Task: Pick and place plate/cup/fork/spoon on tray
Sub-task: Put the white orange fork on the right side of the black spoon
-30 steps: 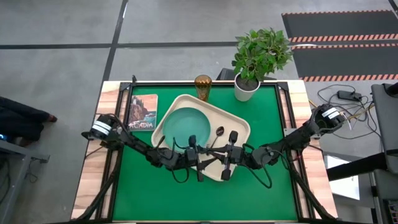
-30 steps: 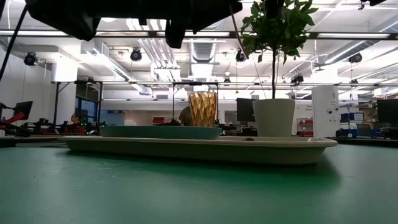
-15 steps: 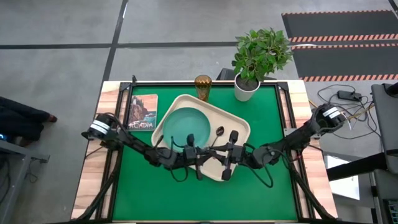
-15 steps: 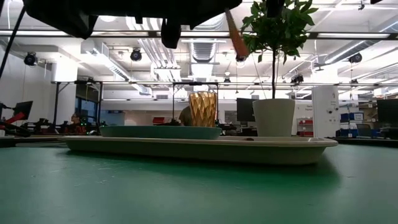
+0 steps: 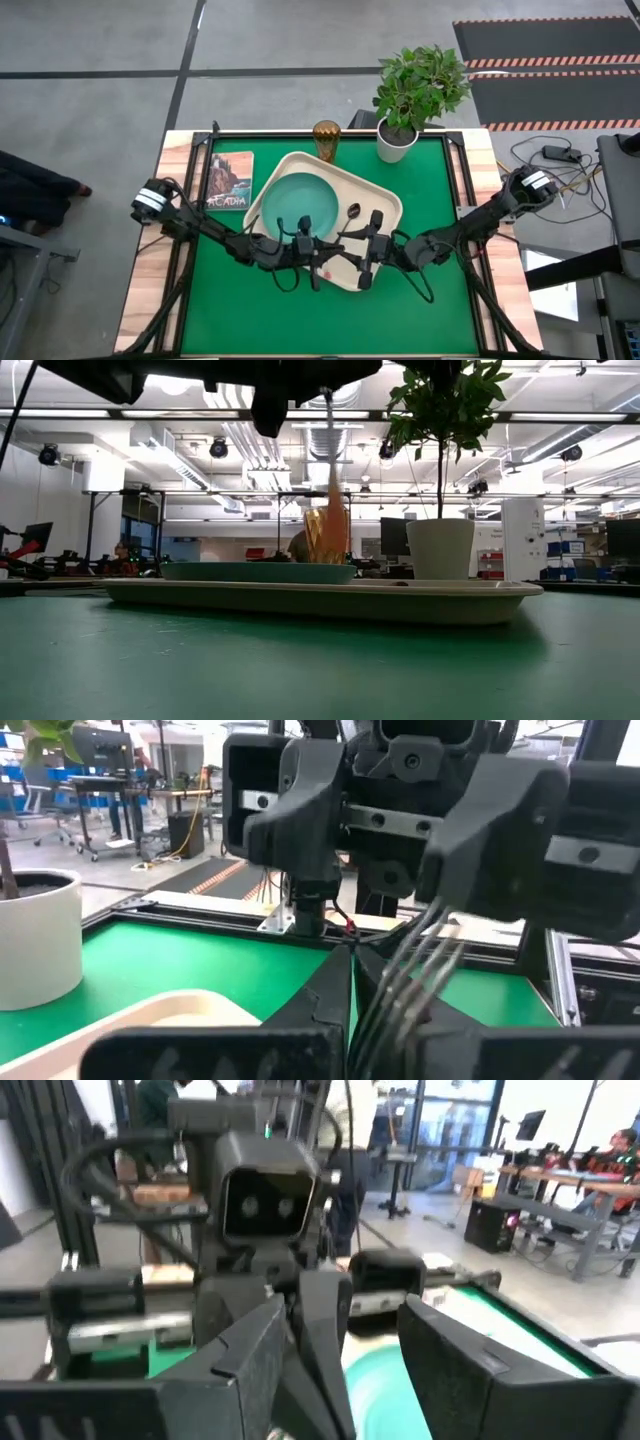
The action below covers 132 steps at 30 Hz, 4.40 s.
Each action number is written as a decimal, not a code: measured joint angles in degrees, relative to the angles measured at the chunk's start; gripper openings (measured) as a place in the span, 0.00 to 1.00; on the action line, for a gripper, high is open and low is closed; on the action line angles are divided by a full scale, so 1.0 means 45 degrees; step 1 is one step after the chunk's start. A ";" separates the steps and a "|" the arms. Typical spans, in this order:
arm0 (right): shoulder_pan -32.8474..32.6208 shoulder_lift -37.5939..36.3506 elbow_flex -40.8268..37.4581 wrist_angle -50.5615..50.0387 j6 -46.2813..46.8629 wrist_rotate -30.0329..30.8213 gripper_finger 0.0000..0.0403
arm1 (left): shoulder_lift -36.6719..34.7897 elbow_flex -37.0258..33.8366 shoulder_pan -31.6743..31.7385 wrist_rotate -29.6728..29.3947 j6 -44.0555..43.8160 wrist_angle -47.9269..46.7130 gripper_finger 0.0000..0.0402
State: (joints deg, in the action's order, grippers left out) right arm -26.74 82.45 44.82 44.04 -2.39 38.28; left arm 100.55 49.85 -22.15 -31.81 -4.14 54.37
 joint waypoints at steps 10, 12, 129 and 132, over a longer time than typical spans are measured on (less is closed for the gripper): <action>0.0078 -0.2084 0.0000 -0.6581 0.3281 -0.1866 0.46 | -0.0321 -0.0175 0.0010 -0.0094 0.0039 -0.0231 0.00; 0.0258 -0.2418 -0.0005 -0.8017 0.4546 -0.2768 0.46 | -0.0359 -0.0175 0.0010 -0.0098 0.0044 -0.0251 0.00; -0.0188 -0.1073 0.1162 -0.9840 0.9398 -0.7163 0.53 | -0.0058 0.5702 -0.1658 0.1676 0.8063 -1.6529 0.00; 0.0124 -0.0525 0.1831 -0.9745 0.9006 -0.7537 0.53 | -0.0044 0.5697 -0.1583 0.1644 0.8089 -1.6536 0.00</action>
State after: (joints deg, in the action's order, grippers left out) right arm -26.18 80.09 53.06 0.18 38.14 4.36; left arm 100.36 75.48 -29.28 -24.41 32.26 -20.04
